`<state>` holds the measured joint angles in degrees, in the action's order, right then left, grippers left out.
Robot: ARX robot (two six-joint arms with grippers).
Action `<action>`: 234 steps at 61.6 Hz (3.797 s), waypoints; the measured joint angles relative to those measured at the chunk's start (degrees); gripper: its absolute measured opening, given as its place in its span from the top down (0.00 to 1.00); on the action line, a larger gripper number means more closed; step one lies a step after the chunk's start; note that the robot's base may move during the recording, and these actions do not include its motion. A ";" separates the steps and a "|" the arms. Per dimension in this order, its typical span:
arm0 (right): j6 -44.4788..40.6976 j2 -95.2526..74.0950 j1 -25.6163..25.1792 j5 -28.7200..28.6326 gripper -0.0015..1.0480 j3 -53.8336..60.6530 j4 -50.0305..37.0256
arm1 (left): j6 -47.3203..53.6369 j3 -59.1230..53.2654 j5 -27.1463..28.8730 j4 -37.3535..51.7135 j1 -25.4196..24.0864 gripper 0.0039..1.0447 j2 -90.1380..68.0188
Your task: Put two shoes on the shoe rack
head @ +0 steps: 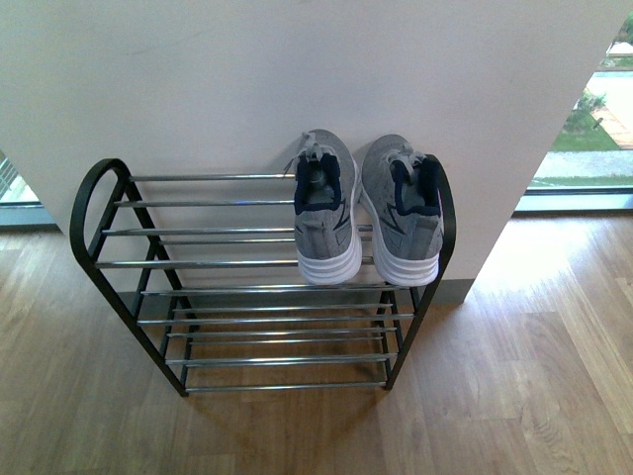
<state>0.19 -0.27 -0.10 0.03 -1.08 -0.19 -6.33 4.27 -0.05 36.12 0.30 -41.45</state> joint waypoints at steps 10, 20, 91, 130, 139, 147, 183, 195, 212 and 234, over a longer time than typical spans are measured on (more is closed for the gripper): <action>0.00 0.00 0.00 -0.02 0.09 0.00 0.00 | 4.59 -2.38 0.04 -0.61 -0.20 0.73 4.35; -0.02 0.00 0.00 0.02 0.09 0.00 0.00 | 5.33 -3.48 0.04 -4.57 -0.22 0.99 9.18; 0.00 0.00 0.00 0.00 0.09 0.00 0.00 | 5.73 -3.48 0.11 -35.91 -0.22 0.99 40.39; 0.00 0.00 0.00 0.00 0.09 0.00 0.00 | 5.73 -3.48 0.07 -36.15 -0.24 0.66 40.50; 0.00 0.00 0.00 0.00 0.09 0.00 0.00 | 5.73 -3.45 0.07 -36.13 -0.24 0.42 40.52; 0.00 0.00 0.00 0.00 0.09 0.00 0.00 | 5.73 -3.45 0.04 -36.13 -0.24 0.12 40.52; 0.00 0.00 0.00 0.15 0.09 0.00 0.04 | 5.90 -3.45 0.07 -36.15 -0.24 0.09 40.54; -0.02 0.00 0.00 -0.11 0.09 0.00 0.04 | 5.90 -3.45 0.09 -36.13 -0.24 0.09 40.54; -0.02 0.02 0.00 -0.07 0.09 0.00 0.04 | 5.90 -3.48 0.09 -36.13 -0.24 0.09 40.54; 0.00 0.00 0.00 0.00 0.09 0.00 0.09 | 5.90 -3.45 0.04 -36.15 -0.24 0.09 40.54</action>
<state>0.19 -0.27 -0.10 0.03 -1.08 -0.10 -0.43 0.82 -0.01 -0.03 0.05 -0.91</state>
